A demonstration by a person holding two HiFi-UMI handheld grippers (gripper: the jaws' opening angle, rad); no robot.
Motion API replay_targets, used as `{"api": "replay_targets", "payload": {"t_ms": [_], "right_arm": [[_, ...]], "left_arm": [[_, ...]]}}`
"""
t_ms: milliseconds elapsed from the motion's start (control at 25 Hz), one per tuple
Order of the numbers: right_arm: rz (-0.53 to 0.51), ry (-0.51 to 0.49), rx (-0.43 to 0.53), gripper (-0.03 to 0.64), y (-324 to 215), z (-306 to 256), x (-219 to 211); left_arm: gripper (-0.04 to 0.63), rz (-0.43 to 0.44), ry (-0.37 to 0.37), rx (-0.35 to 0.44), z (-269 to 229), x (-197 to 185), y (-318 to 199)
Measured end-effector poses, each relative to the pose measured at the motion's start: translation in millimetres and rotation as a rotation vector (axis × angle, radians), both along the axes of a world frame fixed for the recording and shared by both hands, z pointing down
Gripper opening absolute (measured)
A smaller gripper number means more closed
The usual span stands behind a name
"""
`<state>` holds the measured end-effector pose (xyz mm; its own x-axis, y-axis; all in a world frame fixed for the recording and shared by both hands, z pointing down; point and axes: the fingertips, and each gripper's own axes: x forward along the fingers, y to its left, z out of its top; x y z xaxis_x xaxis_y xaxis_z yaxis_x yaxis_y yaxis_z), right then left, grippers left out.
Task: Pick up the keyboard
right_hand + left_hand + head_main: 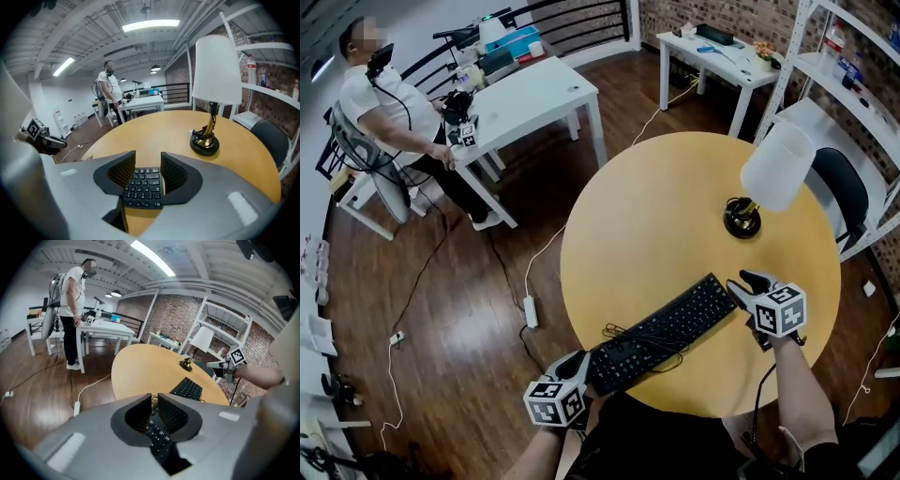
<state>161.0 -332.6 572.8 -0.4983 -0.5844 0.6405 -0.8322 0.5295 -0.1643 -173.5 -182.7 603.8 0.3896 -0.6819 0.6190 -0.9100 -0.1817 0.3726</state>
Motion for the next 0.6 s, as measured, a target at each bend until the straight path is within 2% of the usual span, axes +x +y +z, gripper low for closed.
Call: {"api": "replay_targets", "payload": {"t_ms": [120,280,360,600], "right_arm": [[-0.070,0.032,-0.102,0.195,-3,37,4],[-0.132,0.053,-0.237,0.235,-3,83,2],[-0.162,0.060,-0.282,0.261,-9,100,-1],[-0.182,0.043,-0.387,0.314,-19,134,-1]], "left_arm": [[0.074,-0.082,0.018,-0.105,40,-3,9],[0.130,-0.101,0.041,-0.193,72,-7,21],[0.184,-0.111,0.063,-0.223,84,-9,21],[0.278,-0.171,0.150,-0.327,119,-23,36]]}}
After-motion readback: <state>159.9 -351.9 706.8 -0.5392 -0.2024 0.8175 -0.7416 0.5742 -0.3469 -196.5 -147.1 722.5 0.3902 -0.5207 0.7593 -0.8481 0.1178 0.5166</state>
